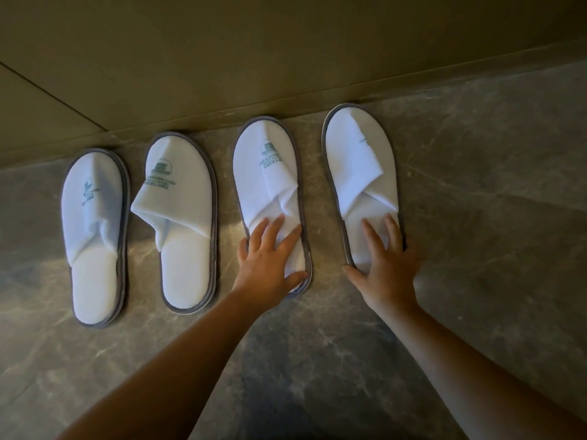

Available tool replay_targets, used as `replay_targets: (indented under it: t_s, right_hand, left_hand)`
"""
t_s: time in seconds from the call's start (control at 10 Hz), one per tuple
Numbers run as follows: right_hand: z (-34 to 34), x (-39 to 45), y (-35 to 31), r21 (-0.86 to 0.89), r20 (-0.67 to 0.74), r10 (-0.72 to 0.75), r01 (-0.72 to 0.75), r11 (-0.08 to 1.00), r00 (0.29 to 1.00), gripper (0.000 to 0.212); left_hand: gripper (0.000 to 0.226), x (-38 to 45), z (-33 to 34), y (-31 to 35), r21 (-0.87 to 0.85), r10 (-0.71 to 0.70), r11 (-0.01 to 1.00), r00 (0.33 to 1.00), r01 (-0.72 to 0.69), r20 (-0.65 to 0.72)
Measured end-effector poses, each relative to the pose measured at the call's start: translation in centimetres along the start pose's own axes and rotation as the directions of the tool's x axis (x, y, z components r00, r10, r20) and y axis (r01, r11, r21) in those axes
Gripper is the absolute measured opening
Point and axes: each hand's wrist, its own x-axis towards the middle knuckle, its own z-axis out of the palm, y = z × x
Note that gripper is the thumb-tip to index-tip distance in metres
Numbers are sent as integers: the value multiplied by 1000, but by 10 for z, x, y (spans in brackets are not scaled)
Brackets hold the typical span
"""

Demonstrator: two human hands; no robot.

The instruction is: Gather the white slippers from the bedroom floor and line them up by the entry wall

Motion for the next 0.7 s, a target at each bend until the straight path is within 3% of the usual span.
replay_targets:
  t_s: [0.5, 0.6, 0.7]
  right_hand:
    - [-1, 1, -1, -52, 71, 11, -8, 999, 997, 81]
    - [-18, -5, -13, 61, 12, -60, 59, 996, 998, 79]
    - [-65, -35, -5, 465, -108, -208, 235, 854, 972, 60]
  left_hand:
    - [77, -4, -10, 4, 26, -41, 999, 998, 40, 39]
    - [75, -14, -36, 20, -35, -41, 999, 999, 42, 30]
    - [64, -56, -75, 32, -304, 46, 952, 999, -46, -5]
